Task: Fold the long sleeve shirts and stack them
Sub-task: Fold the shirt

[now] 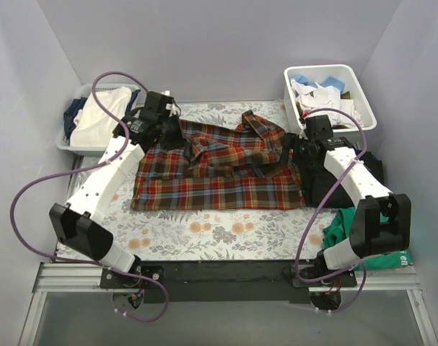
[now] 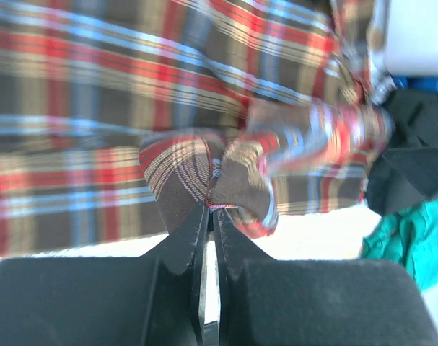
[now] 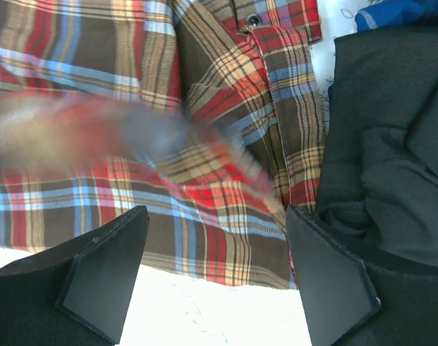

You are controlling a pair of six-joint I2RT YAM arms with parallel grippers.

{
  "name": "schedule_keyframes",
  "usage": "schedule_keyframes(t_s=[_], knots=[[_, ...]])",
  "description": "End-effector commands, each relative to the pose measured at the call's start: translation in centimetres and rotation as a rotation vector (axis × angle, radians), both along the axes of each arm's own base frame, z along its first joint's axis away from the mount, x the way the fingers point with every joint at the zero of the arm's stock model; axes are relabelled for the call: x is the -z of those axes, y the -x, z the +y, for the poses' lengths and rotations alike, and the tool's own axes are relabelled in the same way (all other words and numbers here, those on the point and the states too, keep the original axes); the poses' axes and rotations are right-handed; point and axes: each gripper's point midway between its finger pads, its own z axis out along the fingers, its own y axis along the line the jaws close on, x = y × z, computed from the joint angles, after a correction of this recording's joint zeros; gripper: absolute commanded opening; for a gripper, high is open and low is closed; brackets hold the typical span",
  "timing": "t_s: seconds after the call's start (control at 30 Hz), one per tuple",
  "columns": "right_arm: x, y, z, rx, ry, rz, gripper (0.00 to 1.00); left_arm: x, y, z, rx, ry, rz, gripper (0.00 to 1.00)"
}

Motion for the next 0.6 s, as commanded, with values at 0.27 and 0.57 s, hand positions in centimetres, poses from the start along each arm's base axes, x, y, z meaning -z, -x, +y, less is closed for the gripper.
schedule_keyframes(t_s=[0.27, 0.57], knots=[[0.7, -2.4, 0.5, 0.009, -0.019, -0.017, 0.83, 1.2, 5.5, 8.1, -0.192, -0.147, 0.109, 0.03], [-4.7, -2.2, 1.4, -0.009, -0.13, -0.317, 0.84, 2.6, 7.4, 10.5, -0.256, -0.18, 0.179, 0.02]])
